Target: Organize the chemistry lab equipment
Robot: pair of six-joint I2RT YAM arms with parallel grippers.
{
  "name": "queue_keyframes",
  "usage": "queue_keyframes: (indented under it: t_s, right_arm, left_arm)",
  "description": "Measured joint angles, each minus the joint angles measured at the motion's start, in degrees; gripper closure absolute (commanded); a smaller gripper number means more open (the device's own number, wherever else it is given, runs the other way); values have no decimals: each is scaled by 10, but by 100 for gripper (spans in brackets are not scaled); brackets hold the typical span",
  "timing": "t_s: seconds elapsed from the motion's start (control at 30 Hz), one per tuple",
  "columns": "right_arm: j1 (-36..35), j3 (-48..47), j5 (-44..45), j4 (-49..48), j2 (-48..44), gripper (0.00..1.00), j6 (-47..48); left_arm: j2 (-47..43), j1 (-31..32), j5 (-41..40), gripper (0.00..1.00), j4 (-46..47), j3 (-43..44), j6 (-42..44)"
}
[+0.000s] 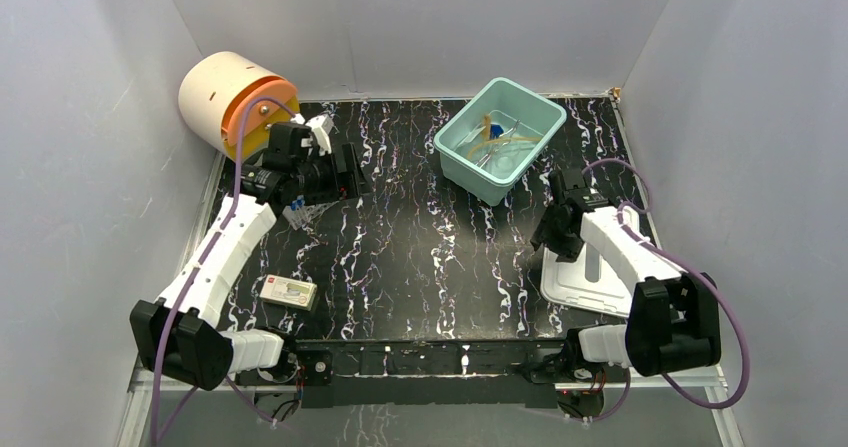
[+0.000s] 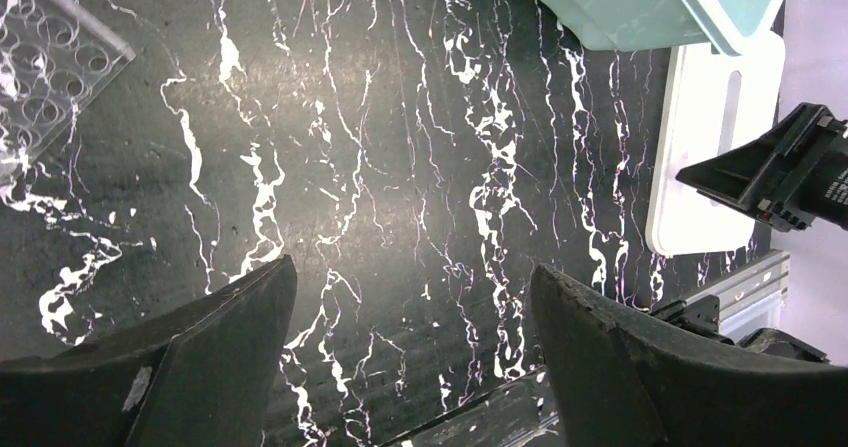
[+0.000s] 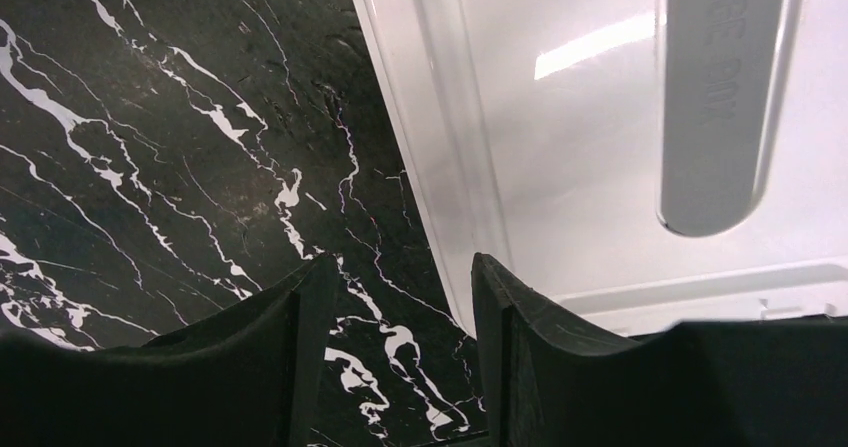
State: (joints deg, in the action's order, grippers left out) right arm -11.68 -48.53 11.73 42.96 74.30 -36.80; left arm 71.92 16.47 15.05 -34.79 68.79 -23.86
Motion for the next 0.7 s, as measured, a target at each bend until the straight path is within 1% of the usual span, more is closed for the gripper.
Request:
queue_keyframes:
  t_s: [0.13, 0.27, 0.37, 0.5, 0.57, 0.7]
  right_arm:
    - [2, 18, -8, -27, 15, 40, -5]
    - [3, 22, 6, -38, 50, 39, -5]
    - [4, 30, 21, -45, 57, 39, -5]
    - [4, 33, 25, -60, 66, 42, -1]
    - [4, 33, 23, -73, 80, 47, 6]
    - [5, 31, 29, -71, 87, 64, 21]
  left_arm:
    - [16, 10, -7, 2, 0, 20, 7]
    - [21, 10, -22, 2, -1, 26, 9]
    - [21, 10, -28, 2, -2, 29, 9]
    - [21, 10, -33, 2, -2, 29, 9]
    - [21, 10, -35, 2, -2, 29, 9]
    - [21, 10, -36, 2, -2, 29, 7]
